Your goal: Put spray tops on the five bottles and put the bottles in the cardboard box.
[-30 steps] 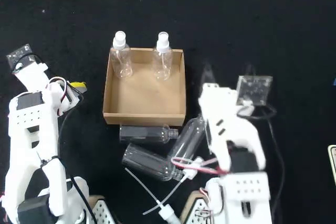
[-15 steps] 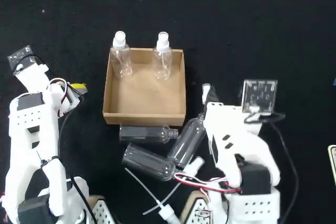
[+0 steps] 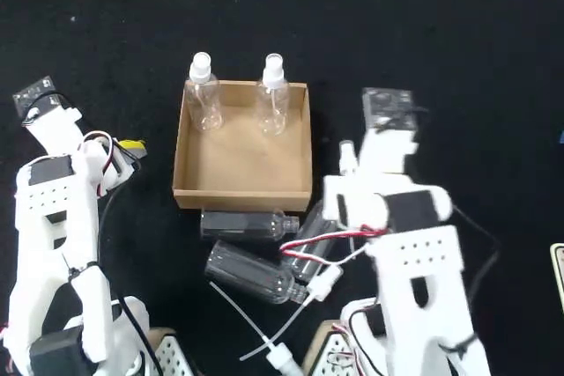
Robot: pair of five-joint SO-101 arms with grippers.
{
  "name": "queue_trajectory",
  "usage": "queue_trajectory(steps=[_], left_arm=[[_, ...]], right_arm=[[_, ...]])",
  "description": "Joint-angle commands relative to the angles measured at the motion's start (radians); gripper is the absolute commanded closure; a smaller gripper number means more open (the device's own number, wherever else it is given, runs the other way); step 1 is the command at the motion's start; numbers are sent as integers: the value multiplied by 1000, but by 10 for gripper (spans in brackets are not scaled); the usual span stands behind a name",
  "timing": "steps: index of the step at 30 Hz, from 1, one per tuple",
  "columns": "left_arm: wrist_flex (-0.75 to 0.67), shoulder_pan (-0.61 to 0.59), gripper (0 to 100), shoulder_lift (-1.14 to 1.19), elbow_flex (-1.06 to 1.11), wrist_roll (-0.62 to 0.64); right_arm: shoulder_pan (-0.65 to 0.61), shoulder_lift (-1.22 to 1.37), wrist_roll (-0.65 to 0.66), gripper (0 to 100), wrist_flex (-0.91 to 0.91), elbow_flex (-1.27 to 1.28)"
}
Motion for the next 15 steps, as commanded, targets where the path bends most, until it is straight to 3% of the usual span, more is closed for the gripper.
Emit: queue_trajectory(steps=[1,10,15], left_arm=[[-15,5,665,-11,-12,0],[-15,28,665,-11,-10,6],[-15,76,665,-11,-10,8]], right_arm=[[-86,10,-11,653,12,4],[-180,15,-11,652,-107,157],[-186,18,-199,652,-163,211]])
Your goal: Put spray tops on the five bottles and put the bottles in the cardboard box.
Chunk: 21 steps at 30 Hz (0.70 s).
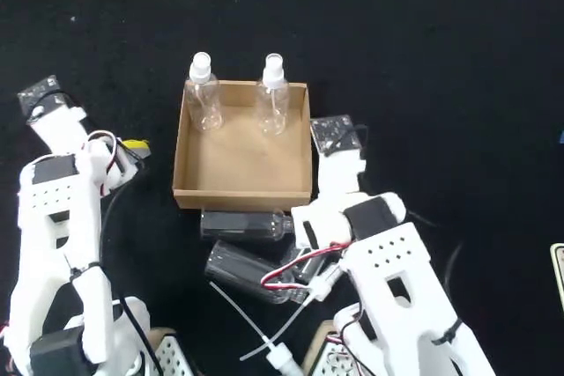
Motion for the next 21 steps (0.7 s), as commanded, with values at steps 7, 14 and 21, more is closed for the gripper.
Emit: queue_trajectory(steps=[7,14,21], left_arm=[[-133,64,665,-11,81,2],[-163,51,665,-21,101,0],[-163,50,665,-21,101,0]], right_arm=[[-38,10,-146,652,-115,61],[-29,4,-146,652,-235,189],[69,8,-117,655,-222,193]])
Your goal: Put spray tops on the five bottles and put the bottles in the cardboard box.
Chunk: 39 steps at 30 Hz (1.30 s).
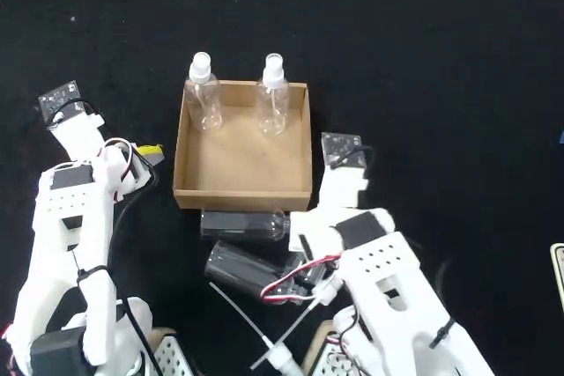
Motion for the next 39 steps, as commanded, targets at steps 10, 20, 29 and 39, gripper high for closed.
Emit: queue_trajectory(steps=[10,20,29,39], left_arm=[[-15,-4,665,-21,-21,0],[-14,-4,665,-21,-21,0],[-14,-4,665,-21,-22,0],[-20,-68,665,-21,-24,3]], right_arm=[[275,2,249,679,63,-5],[285,2,242,849,55,-94],[287,2,241,853,55,-248],[454,8,681,853,109,-443]])
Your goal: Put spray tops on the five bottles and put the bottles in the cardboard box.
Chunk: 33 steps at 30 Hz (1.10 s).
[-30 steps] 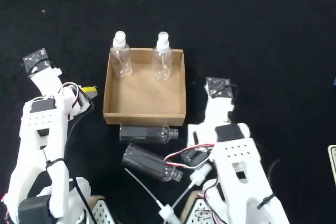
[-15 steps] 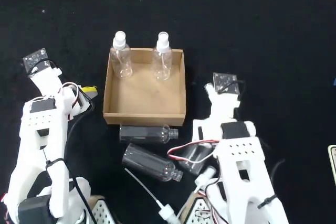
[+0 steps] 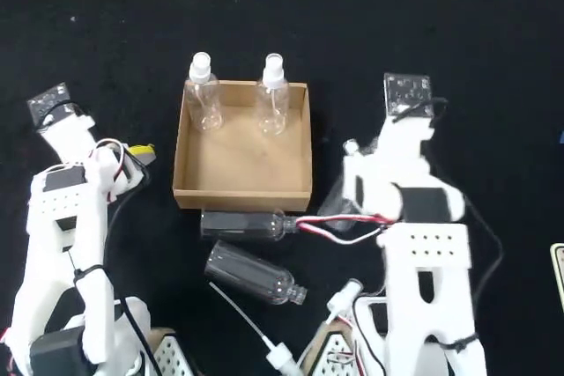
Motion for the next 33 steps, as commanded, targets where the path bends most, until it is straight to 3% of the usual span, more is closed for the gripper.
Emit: queue_trajectory(steps=[1,9,11,15,21,25,33], left_arm=[[-20,-24,665,-21,-24,3],[-20,-22,665,-21,-24,5],[-20,-22,665,-21,-24,5],[-20,-22,665,-21,-24,5],[-20,-22,665,-21,-24,5],[-20,-22,665,-21,-24,2],[-17,-21,665,-21,-24,2]], right_arm=[[81,8,272,853,57,-97],[281,12,852,869,74,-303],[275,12,905,907,80,-306],[186,4,858,918,161,-257],[8,-31,580,904,301,-326],[-97,-88,463,904,379,-389],[-44,-8,454,902,384,-337]])
